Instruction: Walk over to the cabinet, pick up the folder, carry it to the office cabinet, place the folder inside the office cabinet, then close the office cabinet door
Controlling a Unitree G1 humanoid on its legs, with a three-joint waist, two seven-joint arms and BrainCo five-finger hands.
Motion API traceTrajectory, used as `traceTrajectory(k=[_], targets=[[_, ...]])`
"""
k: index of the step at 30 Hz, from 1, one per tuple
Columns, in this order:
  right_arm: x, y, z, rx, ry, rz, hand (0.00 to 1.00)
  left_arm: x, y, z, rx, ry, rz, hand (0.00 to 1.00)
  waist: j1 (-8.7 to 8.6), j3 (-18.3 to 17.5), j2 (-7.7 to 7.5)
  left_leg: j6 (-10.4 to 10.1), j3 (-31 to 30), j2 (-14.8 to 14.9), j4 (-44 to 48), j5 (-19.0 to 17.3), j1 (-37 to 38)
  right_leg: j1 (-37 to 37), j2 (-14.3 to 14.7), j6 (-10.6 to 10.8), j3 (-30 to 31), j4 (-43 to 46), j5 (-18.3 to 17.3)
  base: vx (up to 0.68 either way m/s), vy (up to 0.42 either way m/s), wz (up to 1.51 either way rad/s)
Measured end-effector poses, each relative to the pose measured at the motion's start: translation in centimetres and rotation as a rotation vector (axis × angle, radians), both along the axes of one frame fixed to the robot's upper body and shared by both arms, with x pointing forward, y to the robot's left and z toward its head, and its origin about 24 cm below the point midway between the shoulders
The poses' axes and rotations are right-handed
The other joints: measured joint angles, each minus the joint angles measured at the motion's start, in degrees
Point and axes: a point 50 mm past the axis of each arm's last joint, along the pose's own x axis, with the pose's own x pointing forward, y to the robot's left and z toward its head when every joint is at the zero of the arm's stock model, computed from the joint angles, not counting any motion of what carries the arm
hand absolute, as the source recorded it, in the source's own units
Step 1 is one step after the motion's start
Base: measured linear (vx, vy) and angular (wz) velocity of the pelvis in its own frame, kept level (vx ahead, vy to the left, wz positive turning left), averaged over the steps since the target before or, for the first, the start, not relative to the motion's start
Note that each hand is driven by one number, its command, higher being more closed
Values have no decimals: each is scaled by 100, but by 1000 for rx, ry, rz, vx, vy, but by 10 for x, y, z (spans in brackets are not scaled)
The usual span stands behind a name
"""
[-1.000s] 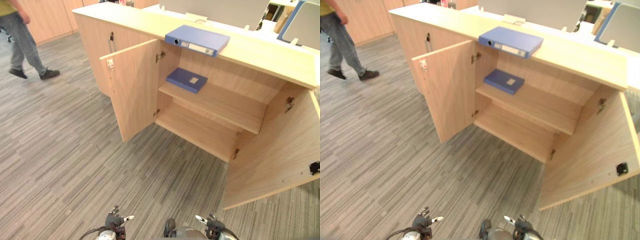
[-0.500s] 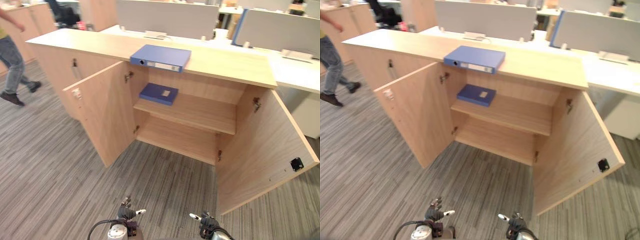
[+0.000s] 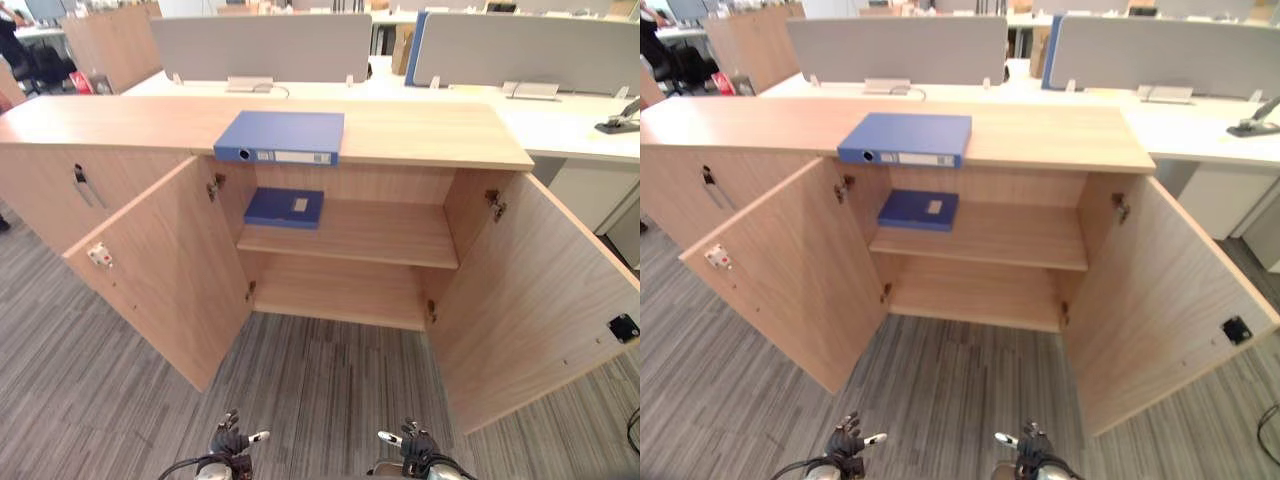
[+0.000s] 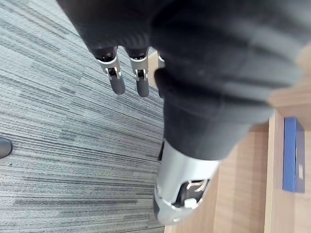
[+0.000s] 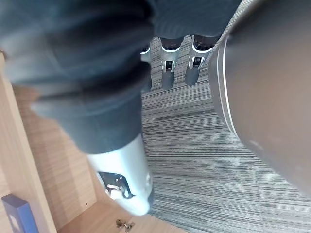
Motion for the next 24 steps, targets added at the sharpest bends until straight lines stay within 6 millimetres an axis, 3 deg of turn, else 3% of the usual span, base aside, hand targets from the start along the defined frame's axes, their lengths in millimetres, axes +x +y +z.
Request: traceTrajectory(k=[1,2,4,6,7,8,12,15,17,18,21,22,24], targets=[[4,0,2,-4,-19,0,0,4,-5,1,6,-7,-49,0,-109,27,16,-2,-121,122,-39,-16,18,-117,76,27,-218,-308,-238,175,-69,29],[8,0,3,-6,-35,0,0,8,-9,2,3,-14,-66,0,-148,61,25,-19,-178,189,-59,-34,40,-142,129,49,-303,-525,-288,174,-127,41],[12,0,5,-6,-49,-14,0,17,-23,4,-20,-36,-107,0,-204,194,58,-214,-295,536,-126,-164,231,-138,471,66,-494,-1794,-242,206,-197,27],[11,2,5,8,-49,-33,0,21,-29,5,-31,-46,-131,0,-229,211,-15,-384,-370,609,-124,-290,335,-38,616,37,-447,-2782,78,252,-279,23],[6,0,3,5,-39,-40,0,23,-35,5,-39,-51,-146,0,-281,197,-26,-496,-497,675,-115,-397,440,43,643,-77,-432,-2844,719,365,-361,29],[7,-5,4,-13,-39,-38,0,27,-44,7,-53,-70,-174,0,-276,161,80,-489,-597,786,-95,-377,420,33,733,-159,-519,-2762,560,319,-303,24],[8,-10,5,-26,-41,-34,0,36,-50,11,-38,-99,-234,0,-346,214,230,-603,-924,1135,113,-171,384,335,938,-365,-905,-2884,250,378,-295,31],[0,-10,1,-25,-11,-38,0,34,-47,10,-34,-92,-227,0,-352,183,255,-690,-1137,1476,1152,-151,75,1056,1222,-430,-1214,-3583,231,296,-228,43],[-2,-10,0,-25,-4,-39,0,27,-46,8,-35,-74,-214,0,-316,178,269,-1076,-1172,1647,2364,-90,-430,1445,1365,-482,-1297,-3979,261,359,-215,17],[-4,-10,-1,-24,6,-39,0,16,-43,4,-38,-49,-194,0,-239,144,322,-1369,-1203,1792,3478,146,-853,1775,1495,-513,-1278,-4284,280,385,-160,-1],[-3,-8,-1,-21,13,-36,0,18,-35,4,-66,-55,-82,0,-208,162,270,-1177,-885,1866,4246,-411,-1295,2212,1468,-544,-1246,-4634,347,347,-49,-6],[-4,-7,-3,-18,28,-38,0,17,-31,4,-109,-53,1,0,-159,183,193,-1078,-739,1695,3999,-671,-1459,2298,1321,-534,-1068,-4630,353,236,132,-42],[0,-8,-2,-18,27,-35,0,19,-25,4,-174,-59,94,0,-128,207,219,-998,-754,1434,3121,-775,-1726,2356,1134,-502,-848,-4614,369,165,163,-52]])
